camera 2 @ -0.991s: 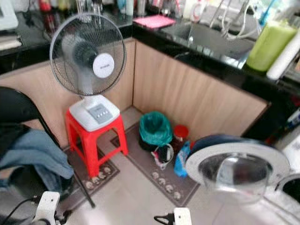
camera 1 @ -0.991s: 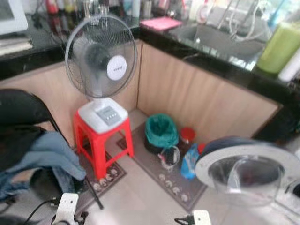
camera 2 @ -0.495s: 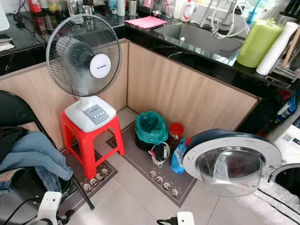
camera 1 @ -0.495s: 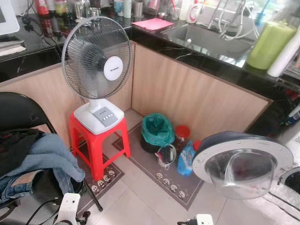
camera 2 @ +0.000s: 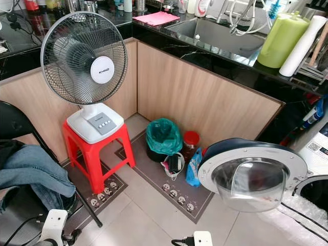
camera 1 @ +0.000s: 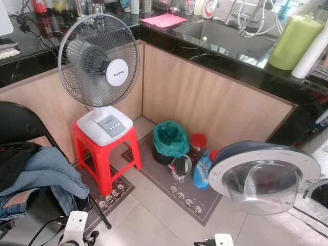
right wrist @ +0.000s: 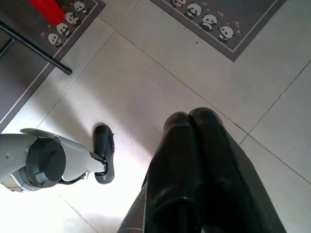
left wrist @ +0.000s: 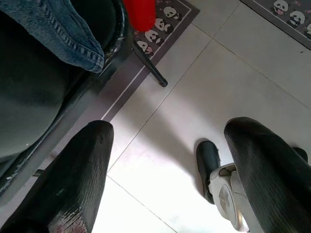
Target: Clothes washing
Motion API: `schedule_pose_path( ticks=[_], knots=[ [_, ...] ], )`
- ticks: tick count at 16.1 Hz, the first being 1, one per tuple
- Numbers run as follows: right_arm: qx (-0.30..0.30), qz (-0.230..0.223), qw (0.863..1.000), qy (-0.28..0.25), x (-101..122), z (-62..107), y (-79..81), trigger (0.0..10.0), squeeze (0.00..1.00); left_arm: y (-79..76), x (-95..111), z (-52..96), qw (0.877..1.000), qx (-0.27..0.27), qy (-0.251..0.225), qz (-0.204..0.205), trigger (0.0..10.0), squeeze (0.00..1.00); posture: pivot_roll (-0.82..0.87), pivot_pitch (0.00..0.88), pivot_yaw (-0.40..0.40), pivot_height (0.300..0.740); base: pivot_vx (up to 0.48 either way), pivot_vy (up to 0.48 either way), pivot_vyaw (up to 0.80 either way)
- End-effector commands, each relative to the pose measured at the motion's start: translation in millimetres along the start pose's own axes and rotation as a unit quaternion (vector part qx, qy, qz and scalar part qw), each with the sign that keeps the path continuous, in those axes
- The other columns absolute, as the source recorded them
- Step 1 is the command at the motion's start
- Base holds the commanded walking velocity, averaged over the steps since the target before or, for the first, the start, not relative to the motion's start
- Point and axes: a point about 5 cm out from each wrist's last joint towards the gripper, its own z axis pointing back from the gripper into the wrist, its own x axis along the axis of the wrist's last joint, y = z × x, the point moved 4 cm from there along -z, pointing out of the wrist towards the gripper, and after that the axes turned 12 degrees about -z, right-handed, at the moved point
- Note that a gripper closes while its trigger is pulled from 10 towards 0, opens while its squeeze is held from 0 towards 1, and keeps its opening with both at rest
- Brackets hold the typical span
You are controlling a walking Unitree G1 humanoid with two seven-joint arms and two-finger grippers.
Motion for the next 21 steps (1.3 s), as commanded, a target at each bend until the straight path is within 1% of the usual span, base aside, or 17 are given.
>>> schedule_pose_path(
  ticks=[1, 2, 4, 8, 12, 17, 20, 21],
  knots=[
    [-0.007, 0.0, 1.0, 0.0, 0, 1.0, -5.1, 10.0, 0.0, -3.0, 1, -0.2, 1.0, -0.005, -0.004, -0.006, 10.0, 0.0, 0.18, 0.0, -0.086, 0.74, 0.0, -0.262, 0.0],
    [-0.006, 0.003, 1.0, 0.001, -1, 1.3, -5.4, 10.0, 0.0, -3.1, 1, 0.0, 1.0, -0.004, -0.005, -0.015, 10.0, 0.0, 0.18, 0.0, -0.086, 0.74, 0.0, -0.244, 0.0],
    [-0.006, 0.004, 1.0, 0.001, -1, 1.4, -5.4, 10.0, 0.0, -2.8, 1, 0.0, 1.0, -0.003, -0.004, -0.02, 10.0, 0.0, 0.18, 0.0, -0.085, 0.74, 0.0, 0.0, 0.0],
    [-0.007, 0.004, 1.0, 0.001, 0, 1.3, -5.6, 10.0, 0.0, -2.4, 2, -0.2, 1.0, -0.001, -0.006, -0.024, 10.0, 0.0, 0.18, 0.0, -0.087, 0.74, 0.0, -0.439, 0.0],
    [-0.007, 0.004, 1.0, 0.001, 0, 1.2, -6.3, 10.0, 0.0, -2.9, 2, -0.3, 1.0, 0.0, -0.005, -0.018, 10.0, 0.0, 0.18, 0.0, -0.093, 0.74, 0.0, 0.0, 0.0],
    [-0.007, 0.005, 1.0, 0.0, 1, 1.1, -6.5, 10.0, 0.0, -2.7, 2, -0.3, 1.0, 0.003, -0.008, -0.001, 10.0, 0.0, 0.19, 0.0, -0.098, 0.74, 0.0, 0.0, 0.0],
    [-0.009, 0.003, 1.0, -0.002, 1, 1.3, -7.0, 10.0, 0.0, 2.6, 8, 0.9, 0.999, 0.03, -0.034, 0.027, 10.0, 0.0, 0.19, 0.0, -0.096, 0.74, 0.0, 0.0, 0.0],
    [-0.011, 0.005, 1.0, -0.006, 2, 1.3, -7.4, 10.0, 0.0, 3.6, 11, 1.2, 0.998, 0.034, -0.047, 0.027, 10.0, 0.0, 0.19, 0.0, -0.099, 0.74, 0.0, 0.0, 0.0]
  ],
)
